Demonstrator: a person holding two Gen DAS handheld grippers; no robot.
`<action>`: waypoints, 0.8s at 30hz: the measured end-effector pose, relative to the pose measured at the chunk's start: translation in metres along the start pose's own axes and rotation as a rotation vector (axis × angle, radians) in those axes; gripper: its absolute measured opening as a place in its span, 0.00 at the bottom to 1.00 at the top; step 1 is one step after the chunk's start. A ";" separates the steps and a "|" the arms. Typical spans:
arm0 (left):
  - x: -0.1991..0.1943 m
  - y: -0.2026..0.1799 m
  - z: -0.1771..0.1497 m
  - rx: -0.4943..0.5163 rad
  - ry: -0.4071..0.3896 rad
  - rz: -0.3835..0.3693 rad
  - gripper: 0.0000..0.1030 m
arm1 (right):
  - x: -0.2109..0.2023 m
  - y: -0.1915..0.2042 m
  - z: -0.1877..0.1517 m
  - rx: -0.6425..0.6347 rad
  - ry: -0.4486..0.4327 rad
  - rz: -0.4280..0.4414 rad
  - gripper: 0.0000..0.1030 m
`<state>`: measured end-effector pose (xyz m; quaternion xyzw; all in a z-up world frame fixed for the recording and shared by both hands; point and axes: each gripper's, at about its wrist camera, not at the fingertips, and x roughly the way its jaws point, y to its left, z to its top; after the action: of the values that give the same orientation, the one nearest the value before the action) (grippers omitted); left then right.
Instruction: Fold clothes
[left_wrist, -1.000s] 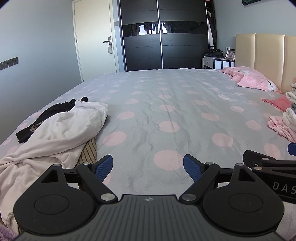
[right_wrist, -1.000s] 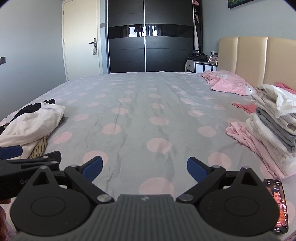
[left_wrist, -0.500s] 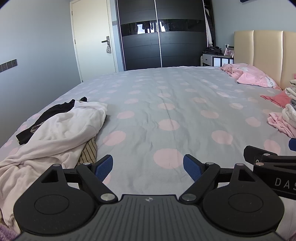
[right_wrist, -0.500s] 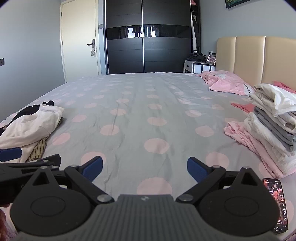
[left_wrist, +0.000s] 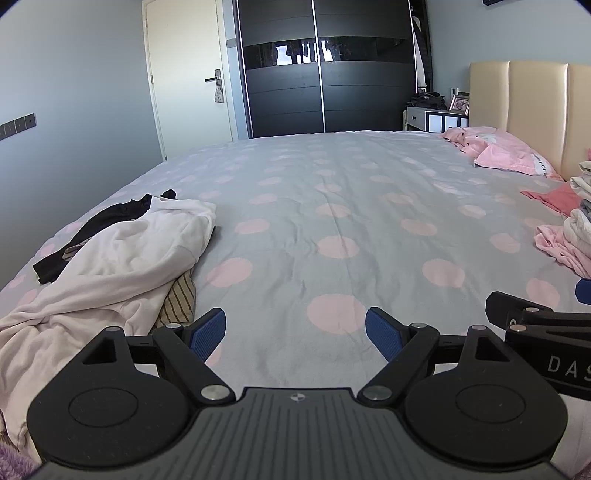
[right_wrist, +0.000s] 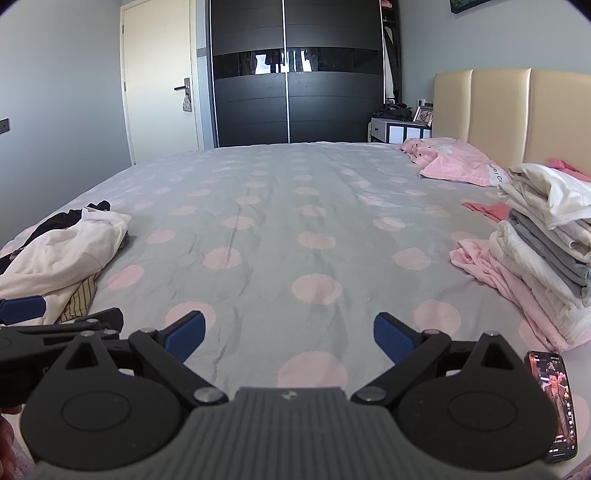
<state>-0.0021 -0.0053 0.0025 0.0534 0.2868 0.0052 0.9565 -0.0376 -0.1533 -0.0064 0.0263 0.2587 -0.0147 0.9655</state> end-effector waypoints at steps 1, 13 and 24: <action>0.000 0.000 0.000 0.000 -0.001 0.000 0.81 | 0.000 0.001 0.000 -0.004 -0.002 -0.003 0.96; -0.002 0.003 -0.001 -0.003 -0.008 -0.003 0.80 | -0.003 0.005 0.000 -0.024 -0.026 -0.011 0.96; -0.003 0.005 0.000 -0.015 0.000 -0.005 0.80 | -0.007 0.002 0.000 -0.028 -0.032 0.002 0.96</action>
<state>-0.0044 -0.0009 0.0050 0.0453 0.2870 0.0049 0.9568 -0.0434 -0.1513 -0.0031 0.0127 0.2432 -0.0107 0.9698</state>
